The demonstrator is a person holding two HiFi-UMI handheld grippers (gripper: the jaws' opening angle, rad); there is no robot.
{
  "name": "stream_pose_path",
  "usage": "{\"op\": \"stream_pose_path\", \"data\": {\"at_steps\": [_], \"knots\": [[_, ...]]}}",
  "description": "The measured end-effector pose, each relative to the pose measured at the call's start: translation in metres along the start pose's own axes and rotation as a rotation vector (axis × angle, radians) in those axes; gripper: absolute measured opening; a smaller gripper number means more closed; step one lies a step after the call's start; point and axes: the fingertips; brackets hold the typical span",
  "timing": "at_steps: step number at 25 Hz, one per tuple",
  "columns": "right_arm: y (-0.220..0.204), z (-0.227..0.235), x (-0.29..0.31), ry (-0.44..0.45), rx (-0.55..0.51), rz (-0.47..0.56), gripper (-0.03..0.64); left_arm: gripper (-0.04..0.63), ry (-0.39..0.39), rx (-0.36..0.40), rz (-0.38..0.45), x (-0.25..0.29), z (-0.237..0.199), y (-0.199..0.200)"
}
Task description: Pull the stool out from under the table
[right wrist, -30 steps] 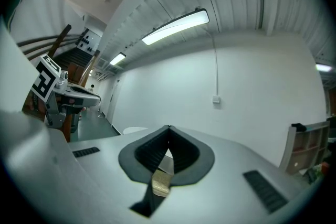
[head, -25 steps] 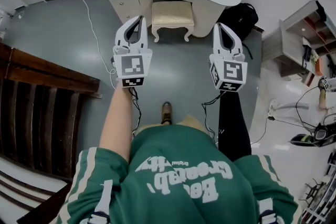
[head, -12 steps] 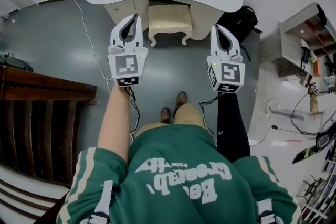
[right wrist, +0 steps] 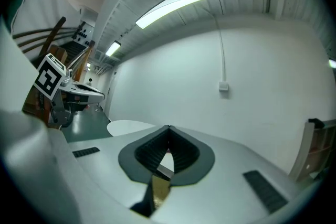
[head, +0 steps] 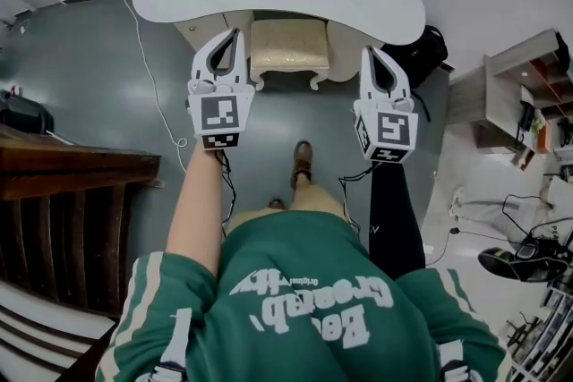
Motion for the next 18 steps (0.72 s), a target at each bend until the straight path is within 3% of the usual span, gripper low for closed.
{"op": "stream_pose_path", "data": {"at_steps": [7, 18], "knots": [[-0.009, 0.032, 0.080, 0.055, 0.004, -0.039, 0.008, 0.015, 0.055, 0.016, -0.028, 0.079, -0.006, -0.012], [-0.037, 0.060, 0.165, 0.129, 0.022, -0.095, 0.008, 0.014, 0.006, -0.039, -0.017, 0.166, 0.001, -0.038]]}}
Point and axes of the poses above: the fingertips, and each gripper's own axes: x forward along the fingers, z to its right, y out of its top, and after that the axes turned 14 degrees about x, right-handed
